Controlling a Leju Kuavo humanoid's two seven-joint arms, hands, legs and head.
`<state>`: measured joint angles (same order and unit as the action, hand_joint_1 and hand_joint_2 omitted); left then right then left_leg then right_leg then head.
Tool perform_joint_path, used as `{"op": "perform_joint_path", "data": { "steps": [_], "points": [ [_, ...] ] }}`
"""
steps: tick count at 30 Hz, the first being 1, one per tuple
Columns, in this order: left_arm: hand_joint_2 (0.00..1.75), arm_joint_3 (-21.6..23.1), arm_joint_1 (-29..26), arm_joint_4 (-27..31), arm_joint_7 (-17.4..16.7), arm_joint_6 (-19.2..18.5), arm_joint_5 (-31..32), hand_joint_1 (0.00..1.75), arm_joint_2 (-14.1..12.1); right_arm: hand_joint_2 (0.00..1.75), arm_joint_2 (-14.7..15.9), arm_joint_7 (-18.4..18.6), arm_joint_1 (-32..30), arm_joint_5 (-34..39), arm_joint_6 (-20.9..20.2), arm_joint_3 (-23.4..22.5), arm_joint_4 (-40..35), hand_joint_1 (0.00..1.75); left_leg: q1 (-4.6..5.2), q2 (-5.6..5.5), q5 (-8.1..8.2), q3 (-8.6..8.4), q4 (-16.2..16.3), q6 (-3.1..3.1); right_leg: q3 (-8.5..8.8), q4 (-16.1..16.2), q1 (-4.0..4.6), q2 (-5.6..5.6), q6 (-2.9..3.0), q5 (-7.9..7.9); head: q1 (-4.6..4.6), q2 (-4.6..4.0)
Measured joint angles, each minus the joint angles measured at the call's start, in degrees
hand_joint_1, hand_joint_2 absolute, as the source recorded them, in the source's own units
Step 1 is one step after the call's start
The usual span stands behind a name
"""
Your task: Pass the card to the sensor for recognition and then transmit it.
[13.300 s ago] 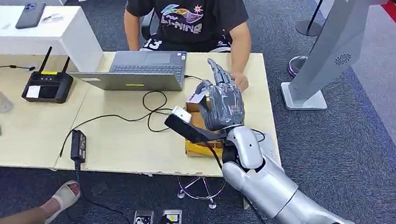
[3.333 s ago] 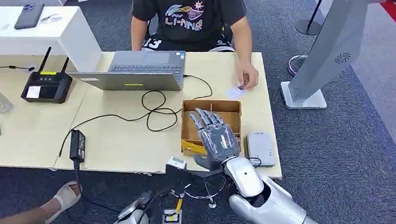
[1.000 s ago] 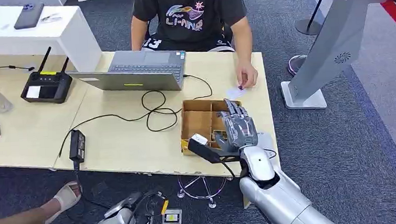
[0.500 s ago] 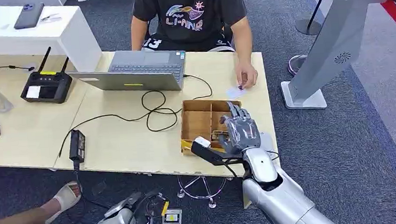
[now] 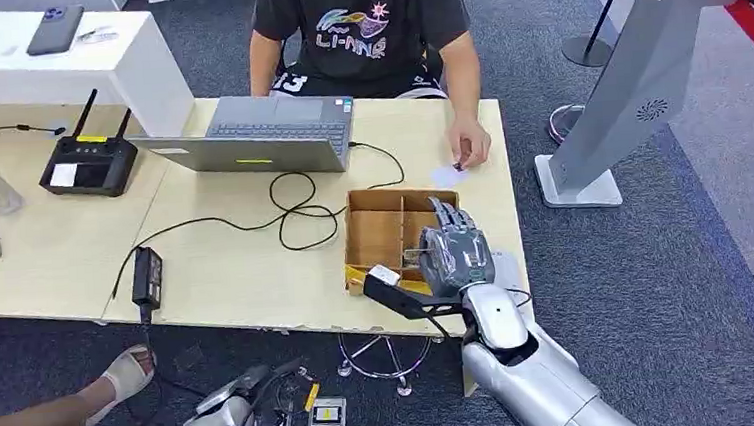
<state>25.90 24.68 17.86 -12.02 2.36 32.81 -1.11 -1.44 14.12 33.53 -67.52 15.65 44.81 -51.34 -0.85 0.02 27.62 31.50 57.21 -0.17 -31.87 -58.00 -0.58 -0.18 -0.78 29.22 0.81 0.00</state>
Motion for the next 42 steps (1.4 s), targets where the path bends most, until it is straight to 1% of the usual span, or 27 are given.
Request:
{"op": "perform_joint_path", "data": {
  "steps": [1,4,5,7,9,11,13,15,16,20,22,24,25,26,28,29,33,34,35,36,40,41,42],
  "points": [
    [1.75,0.1,0.0,0.0,0.0,0.0,0.0,0.0,-0.1,1.75,0.0,0.0,0.0,0.0,0.0,0.0,0.0,1.66,0.0,0.0,0.0,0.0,0.0,0.0,0.0,0.0,0.0,0.0,0.0,0.0,0.0,0.0],
    [1.75,0.5,0.0,0.0,0.1,0.0,0.2,0.0,-0.3,1.75,0.0,-0.1,0.0,0.1,0.0,0.0,0.0,1.62,0.0,0.0,0.0,0.0,0.0,0.0,0.0,0.0,0.0,0.0,0.0,0.0,-0.02,0.0],
    [1.75,0.5,0.0,0.0,0.1,-0.1,0.3,0.0,-0.3,1.75,0.0,-0.1,0.0,0.1,0.0,0.0,0.0,1.64,0.0,0.0,0.0,0.0,0.0,0.0,0.0,0.0,0.0,0.0,0.0,0.0,0.0,0.0],
    [1.75,0.9,0.0,0.1,0.1,-0.1,0.3,0.0,-0.5,1.75,0.0,-0.2,0.0,0.2,0.0,0.0,0.0,1.62,0.0,0.0,0.0,0.0,0.0,0.0,0.0,0.0,0.0,0.0,0.0,0.0,0.0,0.0],
    [1.75,1.0,-0.1,0.2,0.3,-0.1,0.3,0.0,-0.6,1.75,0.0,-0.3,0.0,0.2,0.0,0.0,0.0,1.69,0.0,0.0,0.0,0.0,0.0,0.0,0.0,0.0,0.0,0.0,0.0,0.0,0.0,0.0],
    [1.75,1.0,-0.2,0.4,0.4,-0.1,0.4,0.0,-0.7,1.75,-0.1,-0.4,0.0,0.4,0.2,0.1,0.0,1.64,0.0,0.0,0.0,0.0,0.0,0.0,0.0,0.0,0.0,0.0,0.0,0.0,-0.02,0.0],
    [1.75,1.0,-0.2,0.5,0.7,-0.1,0.4,0.0,-0.8,1.75,-0.1,-0.5,0.0,0.6,0.4,0.1,0.0,1.66,0.0,0.0,0.0,0.0,0.0,0.0,0.0,0.0,0.0,0.0,0.0,0.0,0.0,0.0],
    [1.75,1.0,-0.3,0.5,1.0,-0.1,0.8,0.0,-0.9,1.75,-0.1,-0.5,0.0,0.7,0.5,0.1,-0.1,1.64,0.0,0.0,0.0,0.0,0.0,0.0,0.0,0.0,0.0,0.0,0.0,0.0,0.0,0.0],
    [1.75,1.0,-0.4,0.5,1.0,-0.2,0.8,0.0,-0.9,1.75,0.0,-0.5,0.0,0.9,0.5,0.1,-0.4,1.68,0.0,0.0,0.0,0.0,0.0,0.0,0.0,0.0,0.0,0.0,0.0,0.0,0.0,0.0],
    [1.75,1.0,-0.5,0.5,1.0,-0.4,1.2,0.0,-1.0,1.75,0.1,-0.5,0.0,1.7,0.4,0.0,-2.8,1.62,0.0,0.0,0.0,-0.01,0.0,0.0,0.0,0.0,0.0,0.0,0.0,0.0,0.0,0.0],
    [1.75,1.0,-0.7,0.5,1.1,-0.4,1.4,0.0,-1.1,1.75,0.4,-0.4,-0.1,1.7,-0.1,-0.2,-5.1,1.61,0.0,0.01,0.0,-0.01,0.0,0.0,-0.01,0.0,0.0,0.01,0.0,0.0,-0.02,0.0],
    [1.75,1.1,-0.9,0.5,1.1,-0.4,1.7,0.0,-1.2,1.75,0.9,0.1,-0.2,1.5,-0.3,-0.8,-9.1,1.64,0.0,0.01,0.0,-0.01,0.0,0.0,-0.02,0.0,0.0,0.01,0.0,0.0,-0.02,0.0],
    [1.75,1.1,-0.9,0.5,1.1,-0.4,1.8,0.0,-1.3,1.75,1.1,0.1,-0.2,1.2,-0.2,-1.0,-11.0,1.64,0.0,0.01,0.0,-0.02,0.0,0.0,-0.01,0.0,0.0,0.01,0.0,0.0,-0.02,0.0],
    [1.75,1.0,-1.0,0.5,1.1,-0.4,1.9,0.0,-1.3,1.75,1.4,0.3,-0.2,0.9,-0.1,-1.2,-13.1,1.61,0.0,0.01,0.0,-0.02,0.0,0.0,-0.01,0.0,0.0,0.01,0.0,0.0,0.0,0.0],
    [1.75,1.1,-1.0,0.5,1.1,-0.3,2.1,0.0,-1.4,1.75,1.8,0.6,-0.2,0.6,0.0,-1.7,-16.6,1.62,0.0,0.01,0.0,-0.02,0.0,0.0,-0.01,0.0,0.0,0.01,0.0,0.0,-0.02,0.0],
    [1.75,1.0,-1.1,0.5,1.1,-0.3,2.1,0.0,-1.4,1.75,2.2,0.7,-0.2,0.5,0.1,-2.0,-18.8,1.57,0.0,0.01,0.0,-0.01,0.0,0.0,-0.01,0.0,0.0,0.01,0.0,0.0,0.0,0.0],
    [1.75,1.2,-1.1,0.5,1.9,-0.5,2.7,0.0,-1.5,1.75,3.2,0.8,-0.2,-0.4,1.3,-2.5,-27.1,1.59,0.01,0.02,0.0,-0.03,0.0,0.0,0.0,0.0,0.0,0.02,0.0,0.0,-0.02,0.0],
    [1.75,1.2,-1.1,0.5,2.1,-0.6,2.8,0.0,-1.5,1.75,3.3,0.8,-0.2,-0.4,1.5,-2.4,-28.5,1.61,0.0,0.02,0.0,-0.03,0.0,0.0,0.0,0.0,0.0,0.02,0.0,0.0,0.0,0.0],
    [1.75,1.2,-1.1,0.5,2.1,-0.6,3.0,0.0,-1.5,1.75,3.3,0.8,-0.2,-0.5,1.6,-2.4,-29.9,1.59,0.0,0.02,0.0,-0.02,0.0,0.0,-0.01,0.0,0.0,0.02,0.0,0.0,-0.02,0.0],
    [1.75,1.3,-1.1,0.5,2.1,-0.8,3.2,0.0,-1.5,1.75,3.4,0.7,-0.2,-0.6,1.6,-2.4,-31.3,1.64,0.0,0.02,0.0,-0.02,0.0,0.0,-0.01,0.0,0.0,0.02,0.0,0.0,0.0,0.0],
    [1.75,1.4,-1.0,0.7,2.7,-1.4,4.0,0.0,-1.3,1.75,3.6,0.1,0.5,-1.6,2.1,-2.1,-35.1,1.55,0.0,0.02,0.0,-0.02,0.0,0.0,0.0,0.0,0.0,0.02,0.0,0.0,-0.02,0.0],
    [1.75,1.6,-0.9,0.9,2.9,-1.7,4.2,0.0,-1.1,1.75,3.4,0.0,1.0,-2.0,2.5,-1.9,-35.3,1.47,0.0,0.02,0.0,-0.02,0.0,0.0,0.01,0.0,0.0,0.01,0.0,0.0,-0.02,0.0],
    [1.75,1.8,-0.7,1.0,3.0,-2.0,4.5,0.0,-0.9,1.75,3.1,0.0,1.6,-2.3,2.8,-1.7,-35.2,1.55,0.0,0.01,0.0,-0.01,0.0,0.0,0.02,0.0,0.0,0.01,0.0,0.0,0.0,0.0]
  ]
}}
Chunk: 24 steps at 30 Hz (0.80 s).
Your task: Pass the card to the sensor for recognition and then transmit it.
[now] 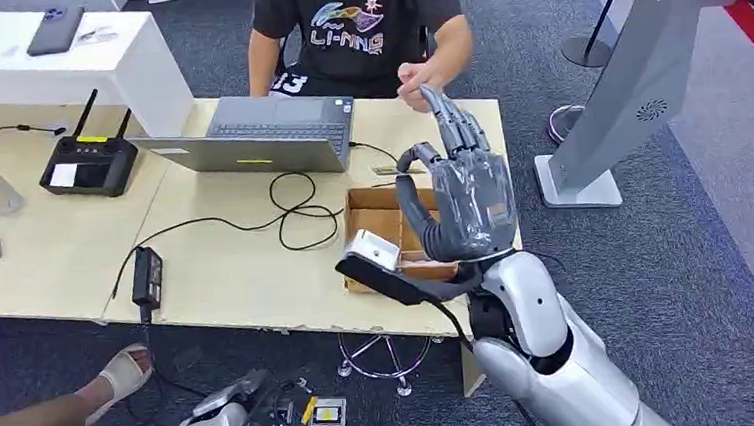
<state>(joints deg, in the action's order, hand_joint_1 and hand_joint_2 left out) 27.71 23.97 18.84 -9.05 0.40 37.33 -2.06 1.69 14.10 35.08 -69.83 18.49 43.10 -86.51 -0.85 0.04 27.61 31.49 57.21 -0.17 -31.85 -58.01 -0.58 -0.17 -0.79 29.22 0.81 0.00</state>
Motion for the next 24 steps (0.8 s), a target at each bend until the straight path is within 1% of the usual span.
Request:
{"op": "perform_joint_path", "data": {
  "steps": [2,3,7,10,14,17,24],
  "points": [
    [1.75,0.3,0.5,0.0,0.2,-0.5,0.5,0.0,0.7,1.75,-1.0,0.0,1.7,-0.7,0.9,0.5,1.0,1.69,0.0,0.0,-0.01,0.01,0.0,0.0,0.0,0.0,0.0,0.0,0.0,-0.01,-0.04,0.0],
    [1.75,0.6,0.8,0.0,0.2,-0.7,0.7,0.0,1.1,1.75,-1.6,0.0,2.8,-0.8,1.3,0.7,1.9,1.73,0.0,0.0,-0.01,0.01,0.0,0.02,0.01,0.0,0.0,-0.01,-0.01,-0.01,0.0,0.0],
    [1.75,1.6,2.2,0.0,0.2,-1.1,1.3,0.0,2.7,1.75,-4.7,0.2,8.5,-1.2,3.5,1.8,9.7,1.75,0.0,-0.03,-0.06,0.02,0.0,0.01,0.02,0.0,0.0,-0.03,-0.03,-0.04,0.02,0.0],
    [1.75,2.3,2.9,0.0,0.1,-1.1,1.5,0.0,4.0,1.75,-7.9,0.7,12.7,-2.7,5.5,2.5,17.6,1.75,0.0,-0.07,-0.09,0.04,0.0,-0.02,0.01,0.0,0.0,-0.05,-0.03,-0.05,0.0,0.0],
    [1.75,3.0,3.3,-0.1,-0.2,-1.0,1.5,0.0,5.5,1.75,-11.7,2.7,16.9,-6.5,4.9,3.6,28.1,1.75,0.0,-0.09,-0.09,0.07,0.0,-0.02,-0.01,0.0,0.0,-0.08,-0.03,-0.04,0.02,0.0],
    [1.75,3.3,3.5,-0.1,-1.1,-0.8,1.1,0.0,6.8,1.75,-14.4,3.7,19.0,-7.9,4.5,4.2,35.2,1.75,0.0,-0.1,-0.09,0.09,0.0,-0.02,-0.02,0.0,0.01,-0.12,-0.03,-0.04,-0.04,0.0],
    [1.75,3.7,3.5,-0.1,-3.3,-0.3,1.1,0.0,8.9,1.75,-18.0,5.6,20.9,-9.4,3.5,5.4,46.5,1.75,0.0,-0.1,-0.09,0.09,0.0,-0.02,-0.04,0.0,0.0,-0.11,-0.03,-0.04,0.0,0.0]
  ]
}}
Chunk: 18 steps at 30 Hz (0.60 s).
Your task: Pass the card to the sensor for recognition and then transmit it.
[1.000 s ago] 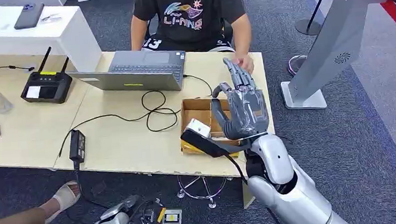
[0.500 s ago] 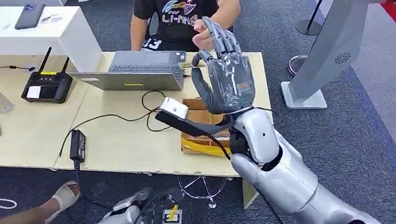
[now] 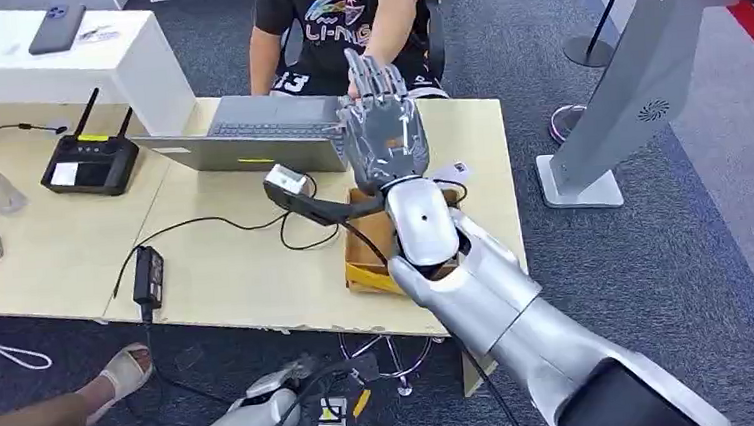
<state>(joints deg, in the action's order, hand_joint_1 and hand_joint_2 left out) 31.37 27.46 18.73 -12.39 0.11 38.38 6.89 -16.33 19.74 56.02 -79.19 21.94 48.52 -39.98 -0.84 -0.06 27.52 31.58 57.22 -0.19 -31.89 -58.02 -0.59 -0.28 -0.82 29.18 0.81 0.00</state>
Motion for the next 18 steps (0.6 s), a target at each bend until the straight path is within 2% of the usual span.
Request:
{"op": "perform_joint_path", "data": {
  "steps": [2,3,4,6,10,18],
  "points": [
    [1.75,0.1,0.0,-0.1,-0.3,0.0,0.0,0.0,0.5,1.75,-0.6,0.5,0.2,-0.4,0.0,0.3,2.0,1.75,0.0,0.0,0.0,-0.01,0.0,0.0,0.0,0.0,0.0,0.01,0.0,0.0,0.0,0.0],
    [1.75,0.1,0.0,-0.1,-0.6,0.0,0.0,0.0,0.8,1.75,-0.7,0.8,0.3,-1.1,-0.2,0.4,2.9,1.57,0.0,0.0,0.0,-0.01,0.0,0.0,0.0,0.0,0.0,0.01,0.0,0.0,0.0,0.0],
    [1.75,0.1,0.0,-0.1,-0.8,0.0,0.0,0.0,1.0,1.75,-0.9,1.1,0.4,-1.6,-0.2,0.6,3.5,0.07,0.0,0.0,0.0,-0.01,0.0,0.0,0.0,0.0,0.0,0.02,0.0,0.0,0.0,0.0],
    [1.75,0.2,0.0,-0.2,-1.0,0.0,0.0,0.0,1.4,1.75,-1.2,1.8,0.8,-2.2,-0.6,0.8,5.2,0.0,0.0,0.0,0.0,-0.02,0.0,0.0,0.0,0.0,0.0,0.01,0.0,0.0,-0.02,0.0],
    [1.75,0.2,0.1,-0.5,-1.8,0.0,-0.4,0.0,1.9,1.75,-1.4,2.6,1.0,-2.7,-0.6,0.9,7.7,0.0,0.0,0.05,0.0,-0.02,0.0,0.0,-0.02,0.0,0.0,0.05,0.0,-0.01,0.0,0.0],
    [1.75,0.7,0.4,-1.2,-1.8,-0.6,-1.8,0.0,1.6,1.75,-2.2,0.9,1.1,-4.3,1.4,1.3,10.7,0.0,-0.01,0.06,0.0,-0.01,0.0,-0.01,-0.05,0.0,0.01,0.09,0.01,-0.01,0.0,0.0]
  ]
}}
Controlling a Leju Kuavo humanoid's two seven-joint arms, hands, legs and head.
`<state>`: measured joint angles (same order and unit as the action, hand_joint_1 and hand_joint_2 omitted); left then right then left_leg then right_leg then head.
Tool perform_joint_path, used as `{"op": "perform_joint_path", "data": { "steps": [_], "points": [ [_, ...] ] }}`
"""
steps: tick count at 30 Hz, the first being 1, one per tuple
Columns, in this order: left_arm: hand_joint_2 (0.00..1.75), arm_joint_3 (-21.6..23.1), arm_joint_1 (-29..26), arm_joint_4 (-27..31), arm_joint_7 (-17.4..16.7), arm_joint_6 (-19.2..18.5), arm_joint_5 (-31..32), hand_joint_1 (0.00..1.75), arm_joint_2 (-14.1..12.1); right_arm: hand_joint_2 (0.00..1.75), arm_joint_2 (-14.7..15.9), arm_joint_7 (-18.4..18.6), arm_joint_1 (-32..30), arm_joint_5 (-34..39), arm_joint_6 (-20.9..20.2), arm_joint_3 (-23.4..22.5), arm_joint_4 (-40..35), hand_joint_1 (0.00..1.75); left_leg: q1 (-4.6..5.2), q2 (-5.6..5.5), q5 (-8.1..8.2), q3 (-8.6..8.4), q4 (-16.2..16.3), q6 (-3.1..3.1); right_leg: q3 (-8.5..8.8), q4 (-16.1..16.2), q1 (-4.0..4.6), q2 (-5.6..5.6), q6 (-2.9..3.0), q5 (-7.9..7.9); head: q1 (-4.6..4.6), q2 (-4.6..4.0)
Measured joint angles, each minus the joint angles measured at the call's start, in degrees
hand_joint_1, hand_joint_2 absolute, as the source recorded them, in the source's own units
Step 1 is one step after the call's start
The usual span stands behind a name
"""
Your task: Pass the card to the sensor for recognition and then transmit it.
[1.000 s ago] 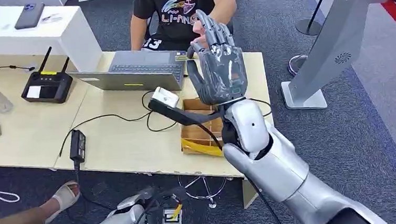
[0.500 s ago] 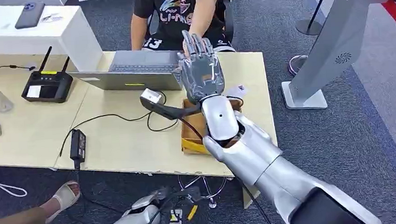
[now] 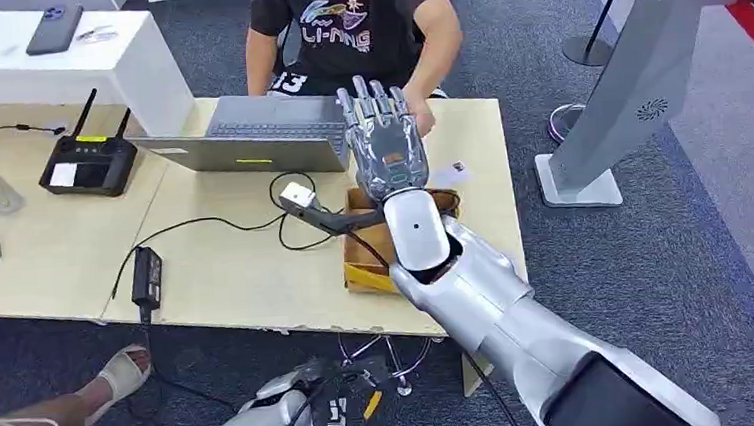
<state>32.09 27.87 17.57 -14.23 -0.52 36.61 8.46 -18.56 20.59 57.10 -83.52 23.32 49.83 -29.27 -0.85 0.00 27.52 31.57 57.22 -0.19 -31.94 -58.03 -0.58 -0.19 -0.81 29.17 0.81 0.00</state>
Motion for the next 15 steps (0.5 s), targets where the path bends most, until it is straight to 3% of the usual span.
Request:
{"op": "perform_joint_path", "data": {
  "steps": [9,15],
  "points": [
    [1.75,0.4,0.0,-0.2,1.3,-0.5,-0.8,0.0,-1.8,1.75,0.5,-2.8,-2.6,0.2,3.5,-1.3,0.5,0.0,0.0,0.0,0.0,-0.02,0.0,0.0,0.0,0.0,0.0,0.0,0.0,0.0,0.0,0.0],
    [1.75,0.9,-0.1,-0.2,4.9,0.1,-0.4,0.0,-3.9,1.75,4.7,-3.3,-7.8,1.6,3.0,-5.2,-2.5,0.0,0.01,-0.01,0.0,-0.04,0.0,0.0,0.02,0.0,-0.01,-0.01,0.0,0.0,0.0,0.0]
  ]
}}
